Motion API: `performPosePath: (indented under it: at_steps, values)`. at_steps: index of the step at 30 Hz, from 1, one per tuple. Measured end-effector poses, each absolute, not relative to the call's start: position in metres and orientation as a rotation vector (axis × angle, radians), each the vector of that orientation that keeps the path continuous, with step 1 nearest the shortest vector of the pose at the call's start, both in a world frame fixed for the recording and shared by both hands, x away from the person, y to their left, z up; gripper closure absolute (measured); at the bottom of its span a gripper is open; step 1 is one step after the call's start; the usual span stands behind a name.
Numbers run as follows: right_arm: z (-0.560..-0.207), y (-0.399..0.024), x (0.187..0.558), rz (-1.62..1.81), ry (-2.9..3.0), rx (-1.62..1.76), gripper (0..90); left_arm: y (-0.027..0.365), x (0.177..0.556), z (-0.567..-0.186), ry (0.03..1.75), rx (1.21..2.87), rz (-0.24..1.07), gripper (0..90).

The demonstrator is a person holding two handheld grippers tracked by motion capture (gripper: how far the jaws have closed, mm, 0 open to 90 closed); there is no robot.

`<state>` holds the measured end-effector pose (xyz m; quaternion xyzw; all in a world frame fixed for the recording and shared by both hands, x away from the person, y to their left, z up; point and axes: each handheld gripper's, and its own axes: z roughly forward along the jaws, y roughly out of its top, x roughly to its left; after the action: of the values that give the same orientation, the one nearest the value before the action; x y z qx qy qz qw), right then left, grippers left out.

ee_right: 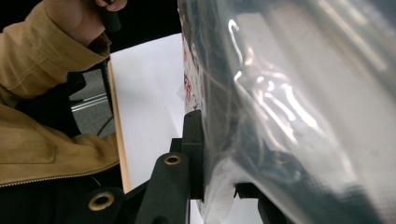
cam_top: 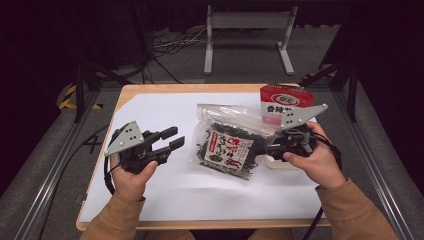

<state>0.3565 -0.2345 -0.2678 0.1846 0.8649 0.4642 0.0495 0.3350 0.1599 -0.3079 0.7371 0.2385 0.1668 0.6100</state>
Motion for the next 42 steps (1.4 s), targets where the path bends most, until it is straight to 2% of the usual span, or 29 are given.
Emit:
performPosePath:
  at_steps: [20, 42]
  values:
    - [-0.229, -0.278, 0.349, 1.263, 2.55, 0.702, 77.7, 0.171, 0.348, -0.32, 0.626, 1.734, 0.384, 57.2]
    - [-0.188, -0.31, 0.352, 1.16, 2.45, 0.773, 77.7, 0.178, 0.357, -0.332, 0.63, 1.797, 0.38, 51.1]
